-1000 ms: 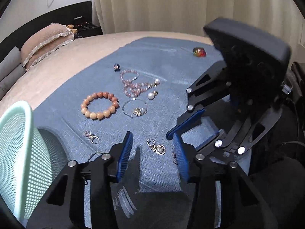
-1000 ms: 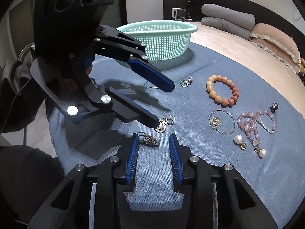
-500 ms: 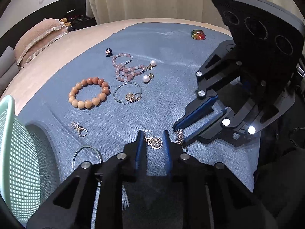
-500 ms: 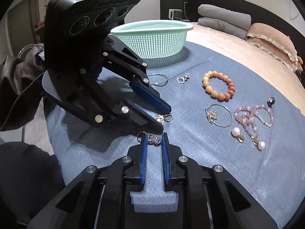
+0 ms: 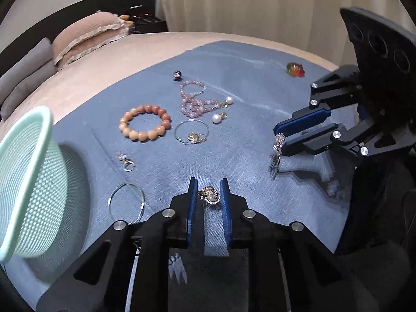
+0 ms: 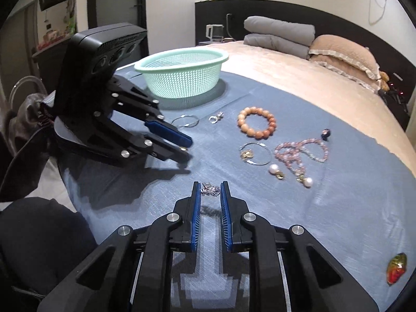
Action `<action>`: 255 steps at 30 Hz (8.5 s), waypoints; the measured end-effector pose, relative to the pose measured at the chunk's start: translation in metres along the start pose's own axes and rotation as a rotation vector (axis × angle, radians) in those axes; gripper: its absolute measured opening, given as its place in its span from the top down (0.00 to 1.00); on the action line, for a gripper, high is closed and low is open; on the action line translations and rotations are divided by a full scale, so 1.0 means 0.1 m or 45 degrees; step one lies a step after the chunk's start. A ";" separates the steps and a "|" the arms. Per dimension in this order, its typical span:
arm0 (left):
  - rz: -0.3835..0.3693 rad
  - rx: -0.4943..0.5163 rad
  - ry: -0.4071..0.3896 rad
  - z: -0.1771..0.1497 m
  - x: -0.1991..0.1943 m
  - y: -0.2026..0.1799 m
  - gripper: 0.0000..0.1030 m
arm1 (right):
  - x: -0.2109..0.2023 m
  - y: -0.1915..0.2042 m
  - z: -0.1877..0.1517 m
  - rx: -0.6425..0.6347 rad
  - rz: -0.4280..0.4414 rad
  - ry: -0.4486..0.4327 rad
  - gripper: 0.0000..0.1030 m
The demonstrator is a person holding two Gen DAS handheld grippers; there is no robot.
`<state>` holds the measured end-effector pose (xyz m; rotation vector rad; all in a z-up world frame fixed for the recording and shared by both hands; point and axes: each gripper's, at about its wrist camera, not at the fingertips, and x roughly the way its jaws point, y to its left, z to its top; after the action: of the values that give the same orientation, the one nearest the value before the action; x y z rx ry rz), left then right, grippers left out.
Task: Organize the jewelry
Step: 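Carry the silver earrings into the green colander and open the left gripper, then grasp the pearl earring beside the pink necklace with the left gripper, then carry the pearl earring into the green colander and release it, then grasp the peach bead bracelet with the left gripper while the right gripper grasps the pink necklace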
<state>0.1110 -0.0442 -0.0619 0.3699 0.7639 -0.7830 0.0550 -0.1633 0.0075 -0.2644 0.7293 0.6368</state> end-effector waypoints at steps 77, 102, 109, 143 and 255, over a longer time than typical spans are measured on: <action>0.711 -0.695 -0.028 -0.15 -1.34 1.98 0.06 | 0.94 -0.02 2.11 0.419 -0.162 -0.060 0.16; 0.585 -0.378 0.073 -0.01 -0.46 0.56 0.05 | 0.41 -0.91 0.39 0.429 -0.407 0.176 0.16; 0.510 -0.284 0.056 -0.07 -0.32 0.31 0.06 | 0.53 -0.62 0.15 0.248 -0.315 0.202 0.23; -0.099 0.024 0.155 0.73 0.98 -0.02 0.87 | 0.59 -1.26 -0.06 0.154 -0.030 0.190 0.89; 0.246 -0.281 -0.117 0.30 -0.65 0.26 0.05 | -0.33 -0.81 0.66 0.392 -0.397 -0.018 0.13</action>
<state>0.1142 -0.0121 0.0069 0.2039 0.7088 -0.5244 0.1218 -0.2126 0.0788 -0.0857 0.7431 0.2256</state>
